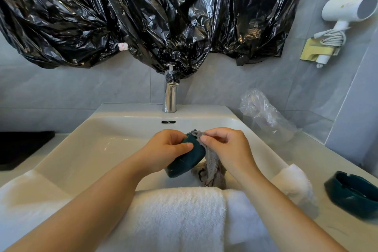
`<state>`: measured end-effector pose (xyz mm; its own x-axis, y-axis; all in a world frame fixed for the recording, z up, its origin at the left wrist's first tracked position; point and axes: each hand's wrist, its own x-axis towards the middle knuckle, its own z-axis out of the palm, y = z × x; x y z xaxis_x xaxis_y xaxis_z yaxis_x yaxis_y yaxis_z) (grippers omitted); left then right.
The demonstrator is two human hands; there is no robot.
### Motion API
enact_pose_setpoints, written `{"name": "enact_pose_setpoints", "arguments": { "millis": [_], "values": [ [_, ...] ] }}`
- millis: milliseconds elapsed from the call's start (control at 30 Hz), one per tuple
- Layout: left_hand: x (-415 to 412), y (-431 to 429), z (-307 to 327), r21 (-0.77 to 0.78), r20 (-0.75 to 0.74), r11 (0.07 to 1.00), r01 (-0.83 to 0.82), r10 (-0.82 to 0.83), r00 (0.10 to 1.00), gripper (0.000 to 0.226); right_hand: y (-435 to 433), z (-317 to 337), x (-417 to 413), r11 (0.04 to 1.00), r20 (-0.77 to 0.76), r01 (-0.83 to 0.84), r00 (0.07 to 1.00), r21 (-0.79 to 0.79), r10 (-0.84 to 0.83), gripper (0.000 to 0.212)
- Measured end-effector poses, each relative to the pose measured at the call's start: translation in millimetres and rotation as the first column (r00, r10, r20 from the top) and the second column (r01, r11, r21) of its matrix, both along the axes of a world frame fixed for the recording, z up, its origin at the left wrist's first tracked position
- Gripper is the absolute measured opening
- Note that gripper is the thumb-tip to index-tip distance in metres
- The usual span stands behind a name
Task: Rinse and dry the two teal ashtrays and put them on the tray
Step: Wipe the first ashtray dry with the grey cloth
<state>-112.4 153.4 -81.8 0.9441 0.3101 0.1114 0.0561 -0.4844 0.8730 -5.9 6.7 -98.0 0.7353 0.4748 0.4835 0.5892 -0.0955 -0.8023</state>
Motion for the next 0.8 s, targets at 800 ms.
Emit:
{"name": "enact_pose_setpoints", "arguments": {
  "millis": [800],
  "values": [
    [-5, -5, 5, 0.033, 0.024, 0.999, 0.040, -0.041, 0.999, 0.016, 6, -4, 13, 0.996, -0.211, 0.082, 0.974, -0.025, -0.085, 0.023]
  ]
}}
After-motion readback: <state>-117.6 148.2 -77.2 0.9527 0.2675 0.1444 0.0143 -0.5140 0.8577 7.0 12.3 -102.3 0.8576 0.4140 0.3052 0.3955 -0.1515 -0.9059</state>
